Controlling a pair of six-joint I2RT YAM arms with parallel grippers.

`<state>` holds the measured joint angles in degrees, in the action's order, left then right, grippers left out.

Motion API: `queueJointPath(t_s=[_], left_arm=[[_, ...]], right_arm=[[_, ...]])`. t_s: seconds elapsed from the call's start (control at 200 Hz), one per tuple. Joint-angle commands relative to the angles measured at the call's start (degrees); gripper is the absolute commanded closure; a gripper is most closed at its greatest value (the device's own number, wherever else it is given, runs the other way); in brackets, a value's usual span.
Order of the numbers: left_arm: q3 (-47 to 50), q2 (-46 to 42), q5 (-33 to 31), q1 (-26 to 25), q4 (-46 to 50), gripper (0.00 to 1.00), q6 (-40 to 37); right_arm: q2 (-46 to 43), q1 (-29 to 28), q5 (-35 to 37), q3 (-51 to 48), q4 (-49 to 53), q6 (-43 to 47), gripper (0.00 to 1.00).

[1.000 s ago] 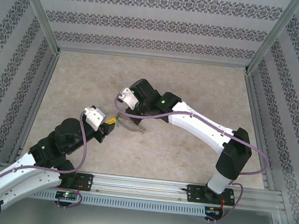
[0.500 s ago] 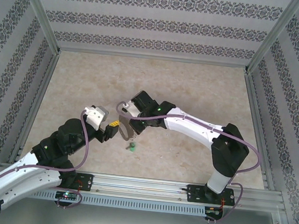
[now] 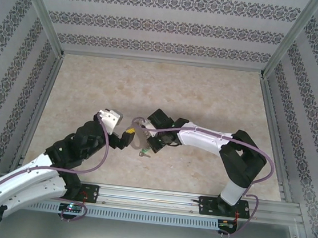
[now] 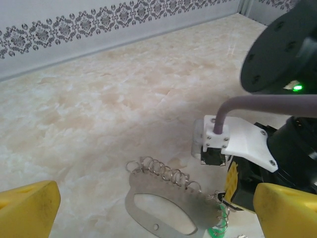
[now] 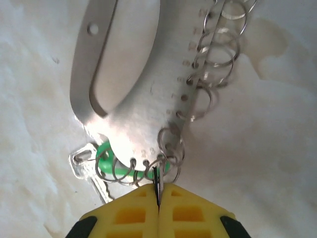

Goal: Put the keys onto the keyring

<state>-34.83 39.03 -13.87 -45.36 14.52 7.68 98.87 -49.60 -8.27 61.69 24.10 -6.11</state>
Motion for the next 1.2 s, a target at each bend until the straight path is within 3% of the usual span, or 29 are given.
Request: queueJointPath(t_s=[0.0, 0.095, 0.41, 0.545, 0.58, 0.694, 0.844, 1.069, 1.194], left_arm=[[-2.8, 1.3, -2.7, -0.2, 1.9, 0.00, 3.9], [-3.4, 2.2, -3.3, -0.2, 2.8, 0.00, 4.7], [-6.0, 4.7, 0.6, 2.5, 10.6, 0.00, 8.2], [-6.6, 6.2, 3.1, 4.0, 13.0, 0.00, 10.9], [-6.7, 6.9, 3.6, 4.7, 13.5, 0.00, 11.4], [-6.3, 9.5, 6.5, 7.6, 12.2, 0.00, 12.9], [-7.6, 12.7, 5.8, 11.2, 9.1, 0.00, 12.1], [-4.6, 13.9, -10.6, 14.8, -1.9, 0.00, 5.6], [-2.0, 13.8, -13.4, 19.2, -8.3, 0.00, 1.6]], right_arm=[[-3.2, 0.4, 1.7, -3.3, -1.7, -3.7, 1.00], [-4.6, 0.5, 2.9, -5.7, -2.3, -5.0, 0.99], [-10.0, 0.6, 5.1, -11.8, -5.5, -9.1, 0.67], [-15.4, 0.6, 7.0, -12.9, -5.9, -8.3, 0.49], [-17.1, 0.9, 7.4, -13.2, -6.2, -7.9, 0.41], [-22.3, 2.7, 7.8, -13.2, -6.6, -5.8, 0.02], [-30.3, 7.3, 10.2, -14.1, -7.1, -3.3, 0.02], [-48.2, 22.0, 14.8, -26.3, -19.0, -1.3, 0.02], [-56.0, 30.5, 19.1, -35.9, -30.6, 0.5, 0.02]])
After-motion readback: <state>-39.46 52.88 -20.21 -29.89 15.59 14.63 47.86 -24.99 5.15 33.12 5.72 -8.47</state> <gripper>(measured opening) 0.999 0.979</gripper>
